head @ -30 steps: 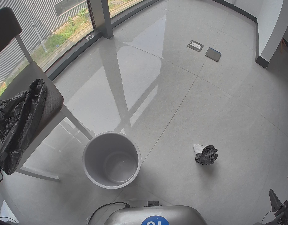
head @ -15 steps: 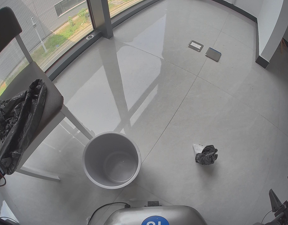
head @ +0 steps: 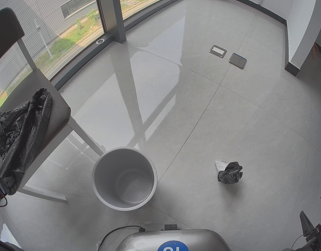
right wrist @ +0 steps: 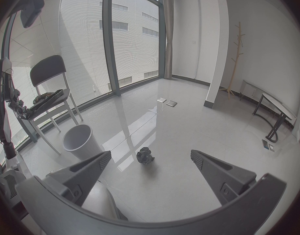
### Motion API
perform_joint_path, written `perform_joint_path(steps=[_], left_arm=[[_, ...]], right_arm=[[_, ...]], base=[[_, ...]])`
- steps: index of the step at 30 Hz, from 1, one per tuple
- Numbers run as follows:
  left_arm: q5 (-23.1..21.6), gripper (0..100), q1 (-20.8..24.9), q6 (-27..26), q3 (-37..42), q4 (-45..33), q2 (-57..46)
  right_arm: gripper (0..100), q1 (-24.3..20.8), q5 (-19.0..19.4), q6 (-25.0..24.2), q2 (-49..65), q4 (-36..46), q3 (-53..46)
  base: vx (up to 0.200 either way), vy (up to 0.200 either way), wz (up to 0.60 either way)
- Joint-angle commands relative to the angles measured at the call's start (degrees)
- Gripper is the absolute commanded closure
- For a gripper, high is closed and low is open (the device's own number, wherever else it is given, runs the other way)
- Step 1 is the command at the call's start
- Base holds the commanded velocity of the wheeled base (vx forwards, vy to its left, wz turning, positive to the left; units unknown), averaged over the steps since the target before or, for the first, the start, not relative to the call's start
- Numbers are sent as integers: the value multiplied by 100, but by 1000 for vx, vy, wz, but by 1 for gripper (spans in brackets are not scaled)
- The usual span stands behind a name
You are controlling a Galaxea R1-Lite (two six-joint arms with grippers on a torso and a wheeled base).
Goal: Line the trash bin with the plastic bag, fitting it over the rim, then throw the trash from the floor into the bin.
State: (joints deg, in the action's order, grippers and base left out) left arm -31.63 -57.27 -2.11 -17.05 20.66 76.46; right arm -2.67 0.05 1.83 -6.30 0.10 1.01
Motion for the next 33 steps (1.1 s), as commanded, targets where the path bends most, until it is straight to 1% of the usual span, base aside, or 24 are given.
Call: perform_joint_path(steps=[1,8,11,12,16,20,25,33], left_arm=[[-80,0,-2,9,-44,25,264],[-308,0,-2,53,-52,25,317],[-651,0,-2,53,53,368,326],[-686,100,-2,53,62,474,326],[-748,100,-2,61,62,553,273],[-967,100,-2,220,44,500,-43],[-976,100,-2,193,106,447,-298],[-976,100,-2,202,79,421,-421]], right_arm=[[0,3,4,11,-3,-1,-84],[0,-5,13,46,-11,-1,-84],[0,-5,13,46,6,-1,-92],[0,-5,13,46,15,-1,-92],[0,3,21,46,24,-1,-92],[0,21,21,46,33,-1,-92],[0,47,21,46,33,-1,-92],[0,74,21,46,33,-1,-84]], base=[[0,0,0],[0,0,0],[0,0,0],[0,0,0],[0,0,0],[0,0,0],[0,0,0],[0,0,0]])
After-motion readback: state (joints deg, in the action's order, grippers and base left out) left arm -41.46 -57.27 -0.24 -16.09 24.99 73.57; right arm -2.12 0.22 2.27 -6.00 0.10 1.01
